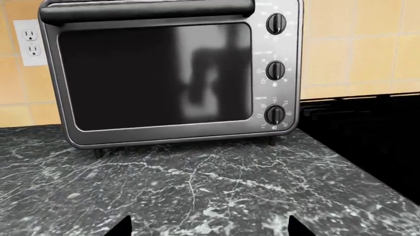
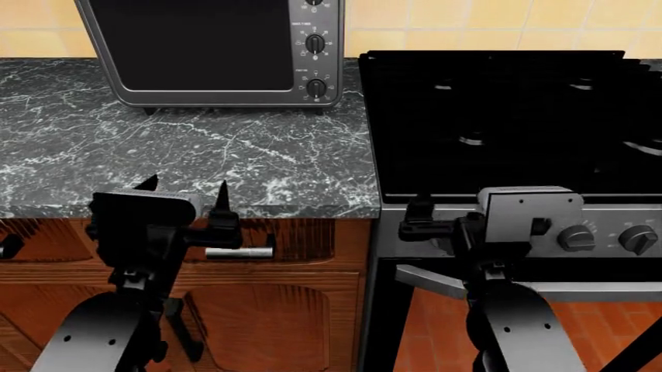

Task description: Open the toaster oven door.

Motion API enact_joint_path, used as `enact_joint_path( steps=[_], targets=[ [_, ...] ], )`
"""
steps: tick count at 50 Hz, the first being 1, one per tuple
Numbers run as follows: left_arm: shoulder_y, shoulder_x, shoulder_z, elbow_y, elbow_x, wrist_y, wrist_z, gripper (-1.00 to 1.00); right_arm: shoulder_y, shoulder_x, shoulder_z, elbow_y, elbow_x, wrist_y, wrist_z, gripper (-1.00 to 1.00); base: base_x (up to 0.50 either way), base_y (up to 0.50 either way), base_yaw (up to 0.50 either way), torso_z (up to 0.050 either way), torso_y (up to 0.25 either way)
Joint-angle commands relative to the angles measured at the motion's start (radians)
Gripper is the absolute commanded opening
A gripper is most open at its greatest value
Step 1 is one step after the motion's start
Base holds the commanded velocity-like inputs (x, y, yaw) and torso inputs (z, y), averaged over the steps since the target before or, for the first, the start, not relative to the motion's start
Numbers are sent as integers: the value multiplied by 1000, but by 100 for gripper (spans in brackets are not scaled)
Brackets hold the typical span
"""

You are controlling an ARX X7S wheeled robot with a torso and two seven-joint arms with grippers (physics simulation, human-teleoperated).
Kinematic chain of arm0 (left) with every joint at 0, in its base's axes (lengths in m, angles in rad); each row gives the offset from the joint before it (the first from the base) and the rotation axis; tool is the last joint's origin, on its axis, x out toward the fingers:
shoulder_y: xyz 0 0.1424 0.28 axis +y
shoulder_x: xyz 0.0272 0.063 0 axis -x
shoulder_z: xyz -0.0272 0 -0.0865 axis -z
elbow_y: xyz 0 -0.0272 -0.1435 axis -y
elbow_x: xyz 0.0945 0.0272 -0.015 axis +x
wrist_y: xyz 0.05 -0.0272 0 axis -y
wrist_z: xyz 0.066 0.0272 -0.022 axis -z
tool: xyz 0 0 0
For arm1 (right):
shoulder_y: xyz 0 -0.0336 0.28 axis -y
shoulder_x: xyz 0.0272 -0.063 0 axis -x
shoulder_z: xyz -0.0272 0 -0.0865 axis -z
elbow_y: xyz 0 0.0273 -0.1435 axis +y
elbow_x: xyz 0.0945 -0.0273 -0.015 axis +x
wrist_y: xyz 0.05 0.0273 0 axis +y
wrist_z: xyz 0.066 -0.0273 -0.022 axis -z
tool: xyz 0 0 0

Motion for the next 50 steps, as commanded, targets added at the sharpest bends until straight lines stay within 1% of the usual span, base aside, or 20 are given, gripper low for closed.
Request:
enact_joint_path(
  steps=[1,9,14,33,50],
  targets=[
    [-176,-47,-31,10,-44,-174,0,100,181,27,-1,45,23,114,-5,100,0,0,0,50,0],
    [-181,-48,-47,0,-47,-182,-14,100,188,40,8,60,31,129,-1,100,0,0,0,50,0],
    [-166,-43,-53,6,-52,-178,-18,100,179,42,4,53,35,133,0,100,34,0,0,0,0],
    [-156,-48,-47,16,-58,-178,-26,100,163,42,-5,77,48,106,2,100,224,0,0,0,0],
    [-160,-54,-33,18,-57,-182,-35,100,165,46,-10,85,61,98,4,100,300,0,0,0,0]
  ],
)
